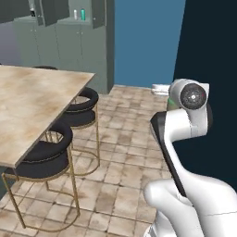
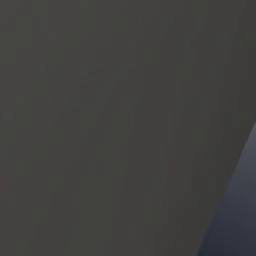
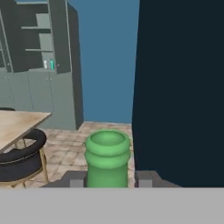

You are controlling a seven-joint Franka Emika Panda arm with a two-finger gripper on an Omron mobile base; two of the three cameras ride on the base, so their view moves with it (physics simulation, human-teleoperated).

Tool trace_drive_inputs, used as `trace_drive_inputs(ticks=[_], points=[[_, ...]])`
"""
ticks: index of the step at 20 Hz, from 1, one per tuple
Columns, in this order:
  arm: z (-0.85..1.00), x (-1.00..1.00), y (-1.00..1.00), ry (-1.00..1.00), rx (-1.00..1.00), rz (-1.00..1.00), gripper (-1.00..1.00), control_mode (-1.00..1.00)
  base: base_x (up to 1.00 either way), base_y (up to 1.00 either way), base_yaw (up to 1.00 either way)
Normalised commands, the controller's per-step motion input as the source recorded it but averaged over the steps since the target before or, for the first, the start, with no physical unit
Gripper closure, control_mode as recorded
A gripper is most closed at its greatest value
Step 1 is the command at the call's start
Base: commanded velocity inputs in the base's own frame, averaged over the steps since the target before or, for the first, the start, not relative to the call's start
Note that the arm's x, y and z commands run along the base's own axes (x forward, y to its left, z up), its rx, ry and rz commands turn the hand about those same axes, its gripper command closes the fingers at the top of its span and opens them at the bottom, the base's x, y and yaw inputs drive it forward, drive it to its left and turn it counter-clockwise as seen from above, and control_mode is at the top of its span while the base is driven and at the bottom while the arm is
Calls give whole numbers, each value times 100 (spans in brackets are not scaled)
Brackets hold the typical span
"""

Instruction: Sort all alcoholic drinks to one cabinet, and non-alcoholic drinks to the other.

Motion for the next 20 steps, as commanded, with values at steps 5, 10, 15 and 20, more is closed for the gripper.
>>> trace_drive_inputs(ticks=[5, 10, 15, 20], points=[[0, 0, 0, 0, 0, 0, 100, 100, 53, -77, 27], [0, 0, 0, 0, 0, 0, 100, 100, 57, -72, 28], [0, 0, 0, 0, 0, 0, 100, 100, 63, -71, 30], [0, 0, 0, 0, 0, 0, 100, 100, 64, -68, 33]])
